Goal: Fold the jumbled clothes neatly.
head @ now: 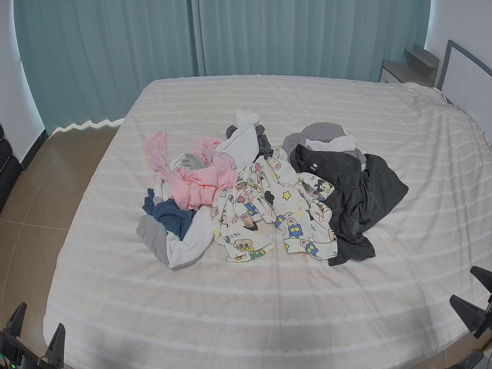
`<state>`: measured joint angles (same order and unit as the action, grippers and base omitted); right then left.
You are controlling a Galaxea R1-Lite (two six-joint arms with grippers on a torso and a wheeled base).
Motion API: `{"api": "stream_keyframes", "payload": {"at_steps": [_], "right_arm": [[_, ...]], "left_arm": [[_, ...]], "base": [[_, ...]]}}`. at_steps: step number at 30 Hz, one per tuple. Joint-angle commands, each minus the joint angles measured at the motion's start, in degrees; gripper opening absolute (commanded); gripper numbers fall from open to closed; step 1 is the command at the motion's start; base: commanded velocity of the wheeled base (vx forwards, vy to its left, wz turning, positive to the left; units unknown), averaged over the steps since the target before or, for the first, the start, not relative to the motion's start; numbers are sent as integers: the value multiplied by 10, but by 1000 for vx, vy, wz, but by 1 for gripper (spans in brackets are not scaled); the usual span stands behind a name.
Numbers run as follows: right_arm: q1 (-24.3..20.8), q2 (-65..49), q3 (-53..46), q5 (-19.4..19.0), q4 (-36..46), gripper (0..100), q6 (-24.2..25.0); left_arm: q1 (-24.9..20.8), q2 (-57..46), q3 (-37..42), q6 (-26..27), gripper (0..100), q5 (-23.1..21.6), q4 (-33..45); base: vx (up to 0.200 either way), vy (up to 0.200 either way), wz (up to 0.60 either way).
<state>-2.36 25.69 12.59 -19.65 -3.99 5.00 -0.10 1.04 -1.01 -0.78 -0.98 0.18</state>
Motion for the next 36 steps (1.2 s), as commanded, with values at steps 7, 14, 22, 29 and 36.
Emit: {"api": "stream_keyframes", "payload": {"at_steps": [7,14,22,29,36], "right_arm": [[-164,866,210,2,-365,100,306],[-187,1001,352,58,-357,100,347],[-189,1056,448,74,-354,100,354],[-193,1118,498,100,-335,100,355],[-175,1149,538,136,-335,100,354]], "left_arm": [[0,-10,9,-1,100,-1,0],[0,-10,9,0,100,-1,0],[0,-10,9,0,100,-1,0],[0,-10,9,0,100,-1,0],[0,-10,9,0,100,-1,0]], "base": [[0,0,0],[0,0,0],[0,0,0],[0,0,0],[0,0,0]]}}
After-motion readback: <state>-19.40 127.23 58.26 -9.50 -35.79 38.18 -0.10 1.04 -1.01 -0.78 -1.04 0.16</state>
